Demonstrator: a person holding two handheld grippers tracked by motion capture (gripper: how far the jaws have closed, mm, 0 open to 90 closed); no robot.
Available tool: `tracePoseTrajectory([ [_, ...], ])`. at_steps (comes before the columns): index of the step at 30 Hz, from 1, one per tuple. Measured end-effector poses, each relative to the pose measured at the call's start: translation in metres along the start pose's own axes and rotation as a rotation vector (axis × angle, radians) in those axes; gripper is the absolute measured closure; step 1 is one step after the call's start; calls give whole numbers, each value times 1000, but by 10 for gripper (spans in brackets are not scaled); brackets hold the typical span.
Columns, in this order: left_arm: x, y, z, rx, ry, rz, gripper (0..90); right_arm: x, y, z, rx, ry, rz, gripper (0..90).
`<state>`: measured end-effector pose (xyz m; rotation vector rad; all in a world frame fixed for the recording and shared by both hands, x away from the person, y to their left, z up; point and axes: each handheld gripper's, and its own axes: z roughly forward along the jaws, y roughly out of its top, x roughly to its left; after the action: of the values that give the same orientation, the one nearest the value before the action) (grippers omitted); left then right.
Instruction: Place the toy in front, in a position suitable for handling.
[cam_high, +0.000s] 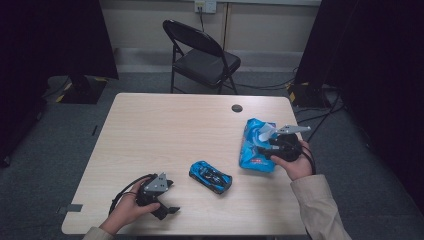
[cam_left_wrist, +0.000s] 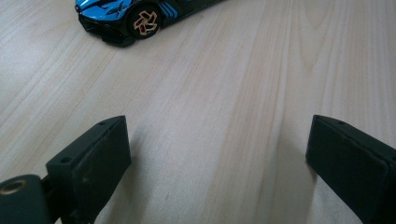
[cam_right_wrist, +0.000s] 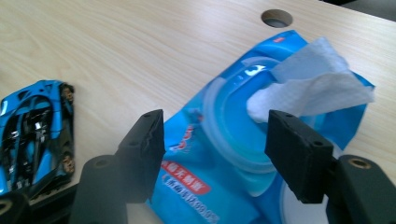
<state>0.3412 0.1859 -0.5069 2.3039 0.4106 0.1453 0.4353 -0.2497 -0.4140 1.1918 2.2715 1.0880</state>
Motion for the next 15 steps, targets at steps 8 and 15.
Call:
tracePoseTrajectory([
  [8, 0, 0, 0, 0, 0, 1, 57, -17, 2, 14, 48, -67, 14, 411],
  [15, 0, 0, 0, 0, 0, 0, 57, -25, 8, 29, 58, -110, 21, 485],
])
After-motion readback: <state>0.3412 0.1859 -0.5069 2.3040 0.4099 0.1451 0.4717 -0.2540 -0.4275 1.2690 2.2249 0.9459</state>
